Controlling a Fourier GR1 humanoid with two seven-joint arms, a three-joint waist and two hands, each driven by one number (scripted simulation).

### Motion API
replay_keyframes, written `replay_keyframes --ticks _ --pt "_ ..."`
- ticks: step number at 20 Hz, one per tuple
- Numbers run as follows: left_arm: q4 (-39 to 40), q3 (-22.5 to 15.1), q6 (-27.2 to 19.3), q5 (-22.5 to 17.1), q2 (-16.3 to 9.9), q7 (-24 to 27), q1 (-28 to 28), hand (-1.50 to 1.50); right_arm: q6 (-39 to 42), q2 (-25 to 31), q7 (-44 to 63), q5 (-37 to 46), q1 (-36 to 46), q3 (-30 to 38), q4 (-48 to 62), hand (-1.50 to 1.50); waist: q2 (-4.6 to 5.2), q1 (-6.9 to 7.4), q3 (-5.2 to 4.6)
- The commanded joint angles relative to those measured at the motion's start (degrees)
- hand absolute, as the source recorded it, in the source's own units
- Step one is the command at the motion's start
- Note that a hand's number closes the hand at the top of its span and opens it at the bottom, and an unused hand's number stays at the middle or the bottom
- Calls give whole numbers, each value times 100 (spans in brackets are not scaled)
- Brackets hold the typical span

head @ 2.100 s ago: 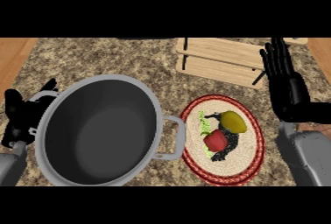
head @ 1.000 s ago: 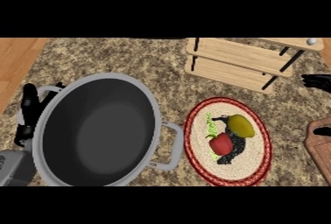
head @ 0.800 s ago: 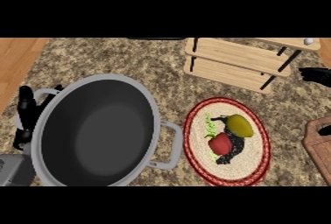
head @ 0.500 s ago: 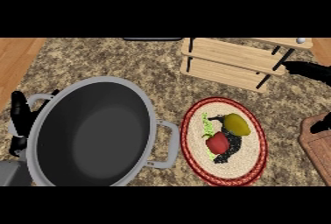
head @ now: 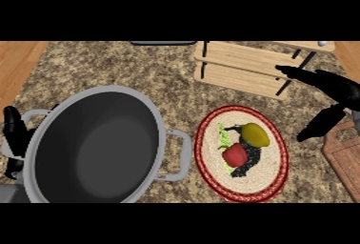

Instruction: Pick the lemon from the placemat and place it in the tiered shelf

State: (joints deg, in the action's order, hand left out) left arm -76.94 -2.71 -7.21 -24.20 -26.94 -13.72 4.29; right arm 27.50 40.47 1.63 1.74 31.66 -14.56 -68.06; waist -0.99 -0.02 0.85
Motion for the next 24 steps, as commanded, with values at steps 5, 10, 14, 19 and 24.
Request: replay_keyframes --ticks 5,10,14,19,24 --pt "232 -258 111 200 422 92 -21 0 -477 -633 1120 748 -319 -676 -747 -150 97 -49 -90" --pt "181 -431 -176 499 765 124 -46 0 -128 -444 1520 824 -316 -653 -929 -150 96 -73 -89" --pt "358 -372 -156 556 876 196 8 0 -683 -922 1883 1241 -507 -854 -1080 -150 111 -80 -90" --pt "-142 -401 -112 590 836 -124 -116 0 -652 -815 1860 1514 -635 -797 -1044 -150 103 -23 -84" --pt "206 -135 121 530 695 -212 112 0 -812 -1242 2159 1803 -516 -859 -1044 -150 123 -8 -88"
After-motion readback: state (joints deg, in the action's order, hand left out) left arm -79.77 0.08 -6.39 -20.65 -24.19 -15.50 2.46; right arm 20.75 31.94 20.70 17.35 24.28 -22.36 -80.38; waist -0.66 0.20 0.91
